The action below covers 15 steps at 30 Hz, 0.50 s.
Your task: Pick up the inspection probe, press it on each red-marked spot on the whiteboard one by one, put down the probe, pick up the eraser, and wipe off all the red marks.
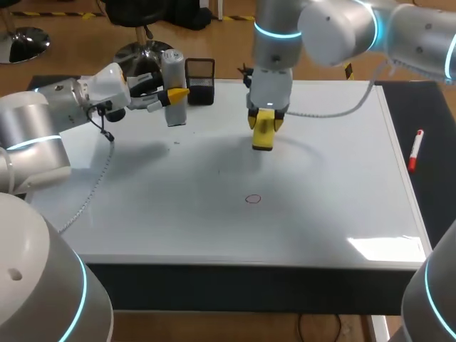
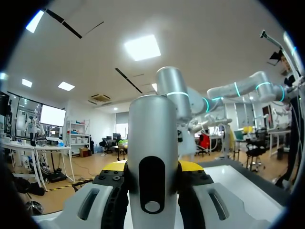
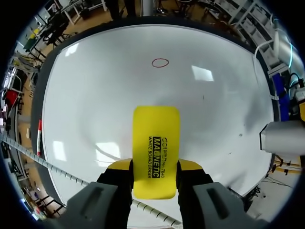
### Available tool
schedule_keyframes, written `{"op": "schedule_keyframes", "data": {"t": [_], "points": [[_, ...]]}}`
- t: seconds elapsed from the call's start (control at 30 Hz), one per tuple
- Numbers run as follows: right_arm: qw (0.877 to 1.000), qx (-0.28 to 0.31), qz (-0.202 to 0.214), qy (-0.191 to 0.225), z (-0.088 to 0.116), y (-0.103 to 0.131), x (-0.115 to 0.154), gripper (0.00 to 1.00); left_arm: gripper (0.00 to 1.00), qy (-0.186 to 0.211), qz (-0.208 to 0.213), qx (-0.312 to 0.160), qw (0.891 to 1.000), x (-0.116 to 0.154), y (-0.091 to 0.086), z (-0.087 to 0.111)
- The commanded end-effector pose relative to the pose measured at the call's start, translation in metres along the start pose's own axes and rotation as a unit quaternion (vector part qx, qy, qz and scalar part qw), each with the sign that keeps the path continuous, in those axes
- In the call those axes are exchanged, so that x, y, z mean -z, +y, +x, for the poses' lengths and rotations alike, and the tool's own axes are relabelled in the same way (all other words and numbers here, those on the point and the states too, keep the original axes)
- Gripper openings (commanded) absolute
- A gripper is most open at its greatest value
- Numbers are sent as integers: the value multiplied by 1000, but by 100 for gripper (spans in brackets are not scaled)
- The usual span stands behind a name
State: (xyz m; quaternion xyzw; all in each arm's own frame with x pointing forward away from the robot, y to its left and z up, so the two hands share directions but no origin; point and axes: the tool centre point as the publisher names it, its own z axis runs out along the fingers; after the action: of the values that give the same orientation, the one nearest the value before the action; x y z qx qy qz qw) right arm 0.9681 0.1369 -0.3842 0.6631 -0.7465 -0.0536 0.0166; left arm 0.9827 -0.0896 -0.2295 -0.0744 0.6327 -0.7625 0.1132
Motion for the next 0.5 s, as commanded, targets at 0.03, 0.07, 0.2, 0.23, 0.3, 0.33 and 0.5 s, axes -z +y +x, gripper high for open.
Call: {"op": "schedule_keyframes", "data": {"t": [0.03,0.07,0.2,0.23,0.3,0.33,0.5], "points": [[1000,9,-10,2,-19,-11,-15,0,0,0,0,0,1000,0,-1,0],[1000,11,-12,-1,-22,-12,-17,0,0,0,0,0,1000,0,-1,0],[1000,22,-21,-6,-39,-11,-26,0,0,0,0,0,1000,0,-1,0],[999,24,-24,-10,-43,-10,-28,0,0,0,0,0,1000,0,-1,0],[999,26,-29,-13,-47,-8,-33,0,0,0,0,0,1000,0,-1,0],[999,26,-31,-13,-48,-7,-36,0,0,0,0,0,1000,0,-1,0],[999,23,-43,-16,-48,-1,-46,0,0,0,0,0,1000,0,-1,0]]}}
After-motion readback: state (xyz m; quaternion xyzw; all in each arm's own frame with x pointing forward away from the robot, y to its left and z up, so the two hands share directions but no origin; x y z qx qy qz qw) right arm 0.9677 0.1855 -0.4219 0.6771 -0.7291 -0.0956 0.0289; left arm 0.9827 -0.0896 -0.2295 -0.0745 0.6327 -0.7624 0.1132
